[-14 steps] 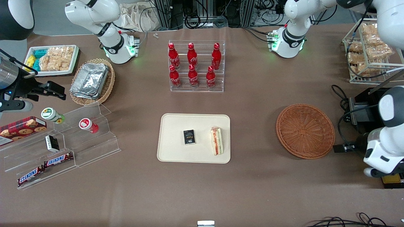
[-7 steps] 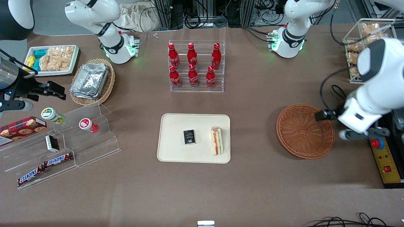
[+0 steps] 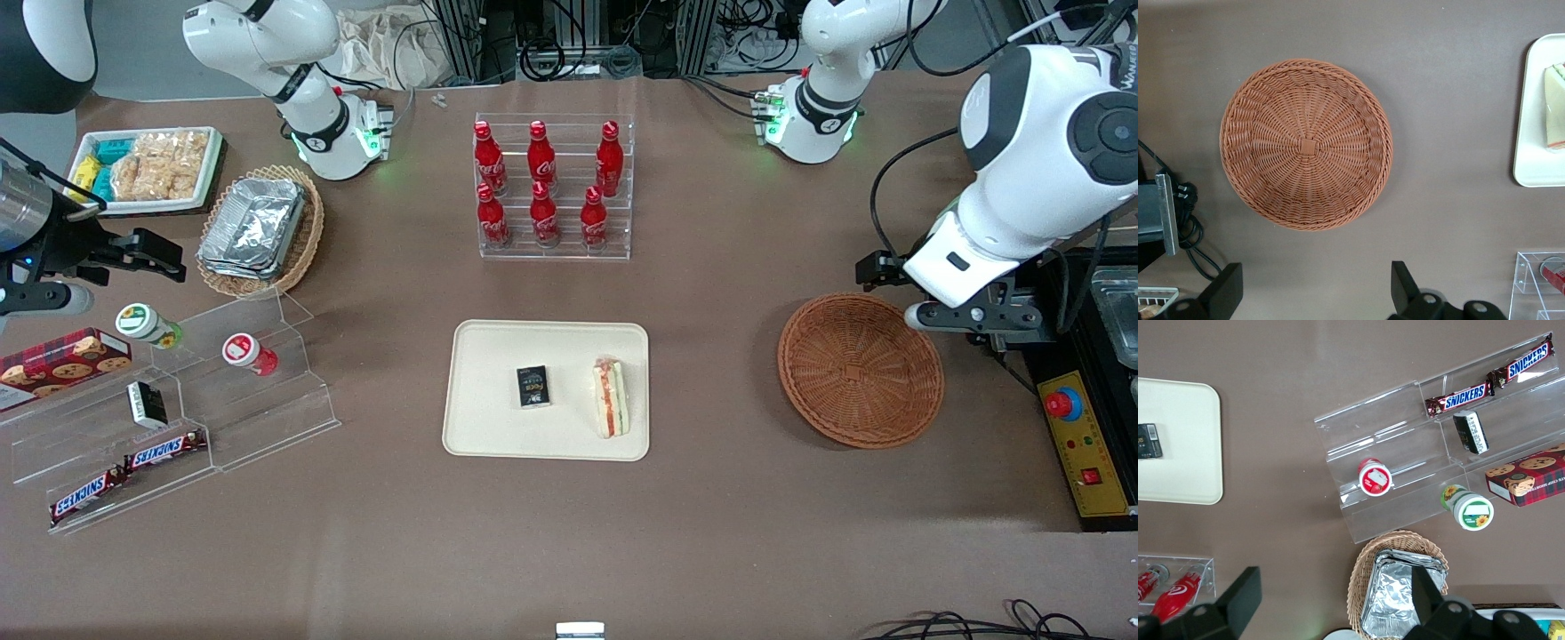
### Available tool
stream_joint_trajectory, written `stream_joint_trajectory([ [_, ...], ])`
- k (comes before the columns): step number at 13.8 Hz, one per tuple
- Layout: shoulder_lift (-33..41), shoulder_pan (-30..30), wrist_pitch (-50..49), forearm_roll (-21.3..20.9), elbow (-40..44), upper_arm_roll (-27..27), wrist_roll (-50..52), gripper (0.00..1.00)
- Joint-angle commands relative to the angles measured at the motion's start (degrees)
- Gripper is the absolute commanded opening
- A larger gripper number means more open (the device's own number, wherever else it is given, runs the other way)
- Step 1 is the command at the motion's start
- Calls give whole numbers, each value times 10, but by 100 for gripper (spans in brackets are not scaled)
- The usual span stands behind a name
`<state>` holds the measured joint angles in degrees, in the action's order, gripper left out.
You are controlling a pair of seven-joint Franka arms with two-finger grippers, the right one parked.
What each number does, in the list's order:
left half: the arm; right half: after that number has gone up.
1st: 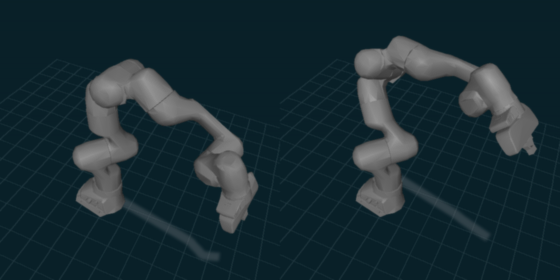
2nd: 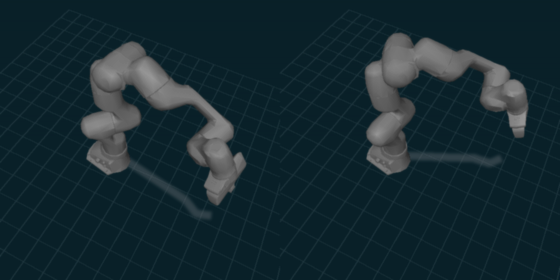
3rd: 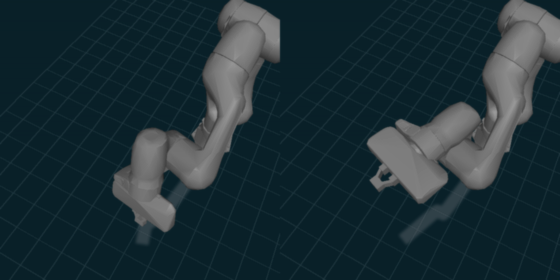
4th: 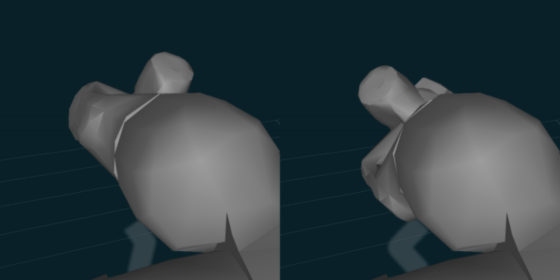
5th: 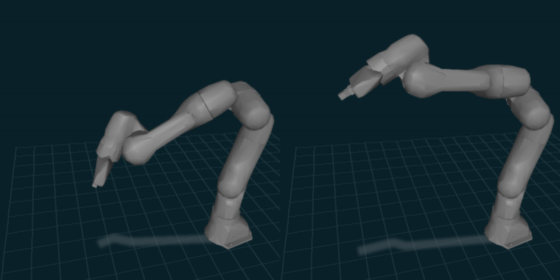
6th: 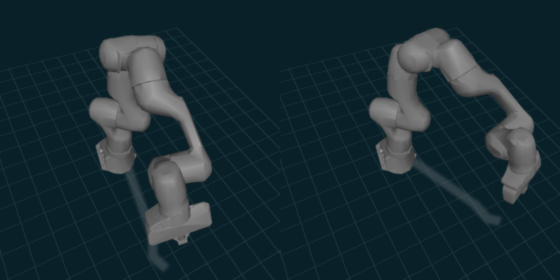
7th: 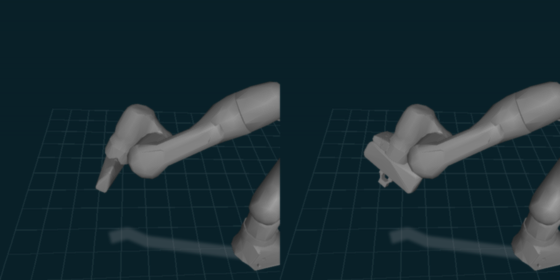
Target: Place sandwich from basket to tray
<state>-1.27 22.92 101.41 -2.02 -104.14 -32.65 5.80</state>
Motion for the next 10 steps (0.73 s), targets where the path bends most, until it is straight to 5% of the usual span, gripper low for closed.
stream_joint_trajectory([
  [1, -60, 8, -60, 3, 86, -3, -17, 100],
  [6, -92, -29, -91, -2, 139, 15, -17, 100],
  [10, -89, -196, -92, -1, 151, 188, -11, 100],
])
